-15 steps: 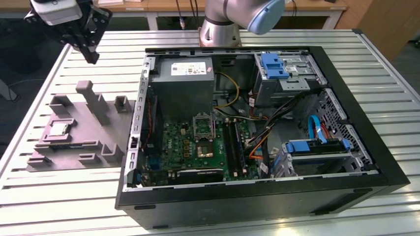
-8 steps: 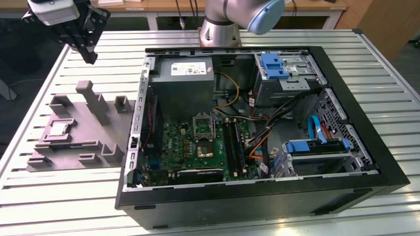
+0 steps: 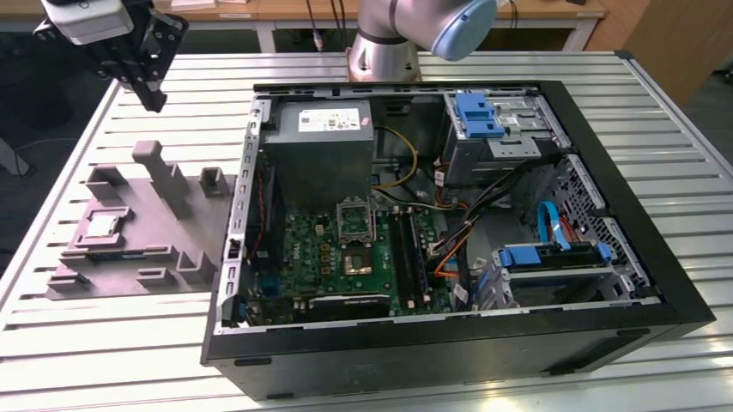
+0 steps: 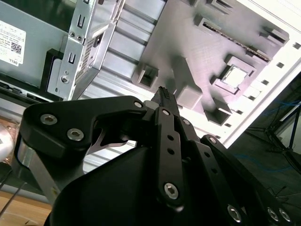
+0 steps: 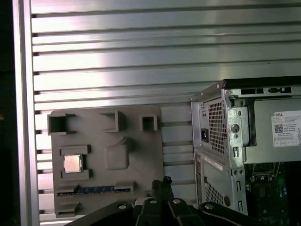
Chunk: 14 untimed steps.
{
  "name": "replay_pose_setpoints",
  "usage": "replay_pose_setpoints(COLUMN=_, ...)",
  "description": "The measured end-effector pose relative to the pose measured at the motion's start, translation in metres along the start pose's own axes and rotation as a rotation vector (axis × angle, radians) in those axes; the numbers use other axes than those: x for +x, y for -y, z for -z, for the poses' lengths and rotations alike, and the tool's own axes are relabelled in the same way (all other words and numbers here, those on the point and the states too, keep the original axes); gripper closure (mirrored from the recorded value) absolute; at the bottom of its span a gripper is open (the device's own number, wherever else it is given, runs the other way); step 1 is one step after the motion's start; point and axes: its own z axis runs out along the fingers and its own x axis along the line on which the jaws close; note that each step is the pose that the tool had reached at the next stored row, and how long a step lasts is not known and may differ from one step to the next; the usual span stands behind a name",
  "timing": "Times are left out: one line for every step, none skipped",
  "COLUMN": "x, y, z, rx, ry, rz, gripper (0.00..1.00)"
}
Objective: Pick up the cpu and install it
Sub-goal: 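Reach for the cpu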
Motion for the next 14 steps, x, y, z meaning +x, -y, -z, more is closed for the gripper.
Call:
replay_pose_setpoints(x=0.0005, y=0.0, z=0.0, rx=0.0, ry=0.0, rz=0.0, gripper=0.89)
replay_pose_setpoints(x=0.0009, y=0.0001, z=0.0, rx=0.0, ry=0.0, rz=0.0, gripper=0.89)
replay_pose_setpoints(x=0.0013, y=0.0001, z=0.0, rx=0.0, ry=0.0, rz=0.0, gripper=0.89)
replay_pose_setpoints(x=0.0018, y=0.0001, z=0.0, rx=0.0, ry=0.0, rz=0.0, gripper=0.89)
replay_pose_setpoints(x=0.0024, y=0.0002, z=-0.0001, rx=-0.0001, ry=0.0001, rz=0.0, gripper=0.89)
replay_pose_setpoints(x=0.0028, y=0.0002, z=0.0, rx=0.0, ry=0.0, rz=0.0, gripper=0.89)
replay_pose_setpoints(x=0.0034, y=0.0003, z=0.0, rx=0.0, ry=0.0, rz=0.0, gripper=0.89)
replay_pose_setpoints(x=0.0038, y=0.0003, z=-0.0001, rx=0.0, ry=0.0, rz=0.0, gripper=0.89)
replay_pose_setpoints(x=0.0043, y=0.0003, z=0.0, rx=0.0, ry=-0.0001, rz=0.0, gripper=0.89)
replay_pose_setpoints(x=0.0048, y=0.0004, z=-0.0001, rx=0.0, ry=0.0, rz=0.0, gripper=0.89)
replay_pose_setpoints(x=0.0053, y=0.0004, z=-0.0001, rx=0.0, ry=0.0, rz=0.0, gripper=0.89)
replay_pose_setpoints(x=0.0058, y=0.0004, z=-0.0001, rx=0.0, ry=0.0, rz=0.0, gripper=0.89)
replay_pose_setpoints(x=0.0063, y=0.0005, z=-0.0002, rx=-0.0001, ry=0.0001, rz=0.0, gripper=0.89)
replay_pose_setpoints(x=0.0069, y=0.0005, z=-0.0001, rx=0.0, ry=0.0, rz=0.0, gripper=0.89)
